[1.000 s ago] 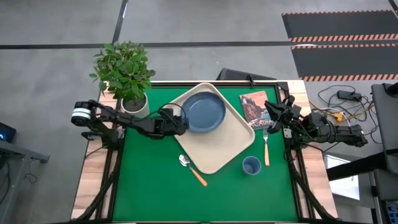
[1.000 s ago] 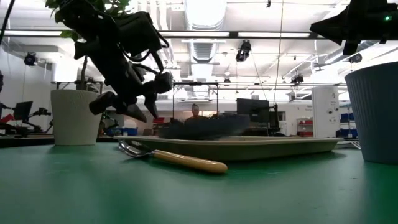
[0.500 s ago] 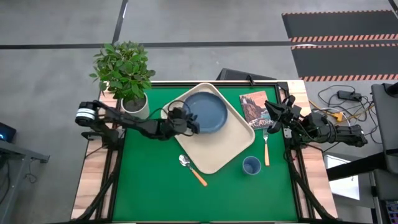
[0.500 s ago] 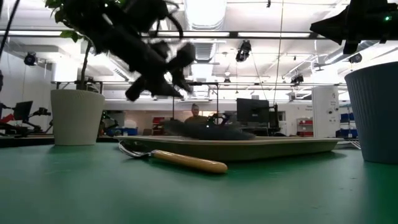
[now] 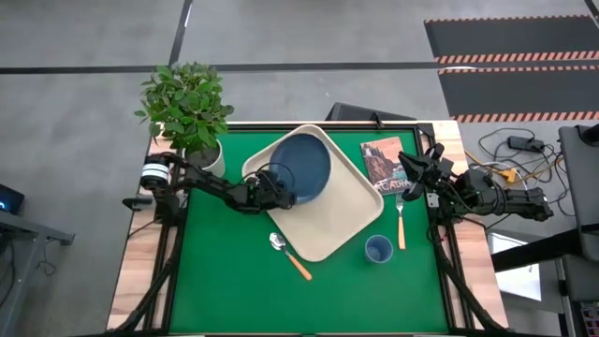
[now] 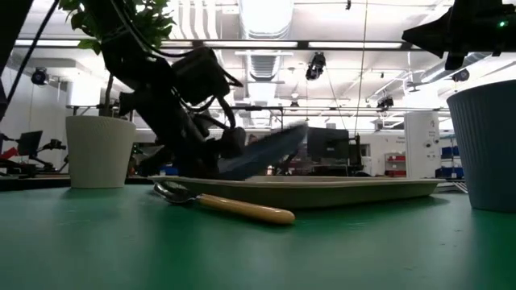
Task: Pick and place plate/cup/fork/spoon on tray
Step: Put the blue plate on the center of the white serving tray, then put the blue cup on the white serving tray to the top left of the blue plate
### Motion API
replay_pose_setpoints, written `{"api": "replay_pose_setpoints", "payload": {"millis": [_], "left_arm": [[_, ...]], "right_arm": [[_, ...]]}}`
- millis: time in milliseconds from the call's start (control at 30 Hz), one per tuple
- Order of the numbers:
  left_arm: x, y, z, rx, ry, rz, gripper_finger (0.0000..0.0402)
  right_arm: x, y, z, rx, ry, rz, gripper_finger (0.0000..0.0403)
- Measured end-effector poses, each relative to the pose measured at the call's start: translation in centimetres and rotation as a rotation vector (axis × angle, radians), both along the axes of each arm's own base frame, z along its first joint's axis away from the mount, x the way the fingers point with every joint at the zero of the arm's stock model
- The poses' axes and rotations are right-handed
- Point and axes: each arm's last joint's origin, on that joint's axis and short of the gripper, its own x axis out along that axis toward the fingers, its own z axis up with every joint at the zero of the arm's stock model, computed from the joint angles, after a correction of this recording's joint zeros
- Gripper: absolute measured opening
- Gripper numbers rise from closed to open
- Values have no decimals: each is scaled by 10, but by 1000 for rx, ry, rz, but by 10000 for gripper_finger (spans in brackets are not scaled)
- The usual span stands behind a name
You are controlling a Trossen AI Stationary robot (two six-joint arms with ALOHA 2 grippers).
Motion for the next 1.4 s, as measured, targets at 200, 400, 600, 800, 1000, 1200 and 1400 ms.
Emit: {"api": "replay_pose_setpoints", "payload": {"millis": [200, 400, 600, 800, 1000, 1200, 1400], "left_arm": [[-1, 3, 9, 46, -35, 53, 0], [-4, 4, 20, 93, -63, 91, 0], [-7, 4, 35, 116, -80, 92, 0], [-10, -9, 66, 175, -82, -41, 0], [-20, -35, 100, 279, -64, -225, 0], [-33, -66, 125, 372, -56, -404, 0], [-45, -85, 142, 421, -80, -506, 0]], "right_arm": [[0, 0, 0, 0, 0, 1, 22], [0, 0, 0, 0, 0, 0, 22], [0, 0, 0, 0, 0, 1, 22], [0, 0, 1, 36, -24, 21, 22], [5, 7, 19, 47, -53, 287, 22], [20, 19, 46, 86, -30, 634, 22], [68, 41, 51, 198, 157, 752, 22]]}}
